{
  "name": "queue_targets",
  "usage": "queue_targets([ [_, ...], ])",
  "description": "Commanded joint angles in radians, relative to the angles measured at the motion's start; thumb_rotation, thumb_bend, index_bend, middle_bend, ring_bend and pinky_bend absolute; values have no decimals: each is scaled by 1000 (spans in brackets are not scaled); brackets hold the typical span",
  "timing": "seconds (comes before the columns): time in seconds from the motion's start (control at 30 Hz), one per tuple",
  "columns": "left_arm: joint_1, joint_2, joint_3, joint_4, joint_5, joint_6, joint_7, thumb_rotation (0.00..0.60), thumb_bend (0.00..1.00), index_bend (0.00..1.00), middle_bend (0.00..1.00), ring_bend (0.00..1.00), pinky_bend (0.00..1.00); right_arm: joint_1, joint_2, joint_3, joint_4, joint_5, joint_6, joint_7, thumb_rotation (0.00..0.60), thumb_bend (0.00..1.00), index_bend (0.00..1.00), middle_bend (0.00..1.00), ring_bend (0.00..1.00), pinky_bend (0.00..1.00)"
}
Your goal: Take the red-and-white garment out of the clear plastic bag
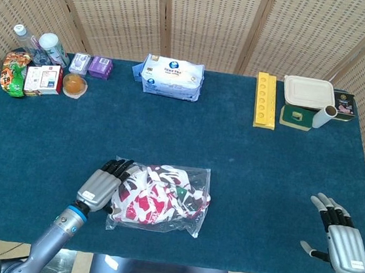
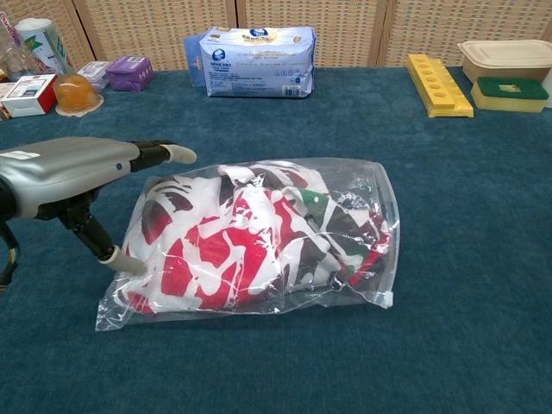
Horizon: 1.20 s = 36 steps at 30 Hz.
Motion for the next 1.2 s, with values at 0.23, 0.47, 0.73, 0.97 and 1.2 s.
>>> queue_targets([
  [0.23,-205,-65,-132,276,-125,-143,18,600,29,0,0,0,69,-17,6,2,-14,28,12,-12,600,189,119,88,115,117],
  [0.47,-341,-95,-196,424,-187,-223,-12,599,28,0,0,0,70,-19,1,6,-42,35,16,-52,600,189,119,88,115,117],
  [0.73,-359,84,-210,301,-165,-308,-145,599,42,0,0,0,70,-26,15,9,-63,29,32,-65,600,189,119,88,115,117],
  [0.97,-267,259,-186,179,126,-394,-486,600,43,0,0,0,70,-24,19,13,-62,21,36,-55,600,189,126,87,115,114],
  [1.2,-308,330,-121,185,440,-485,-747,600,23,0,0,0,69,-23,16,10,-64,8,38,-56,600,189,126,88,115,114],
])
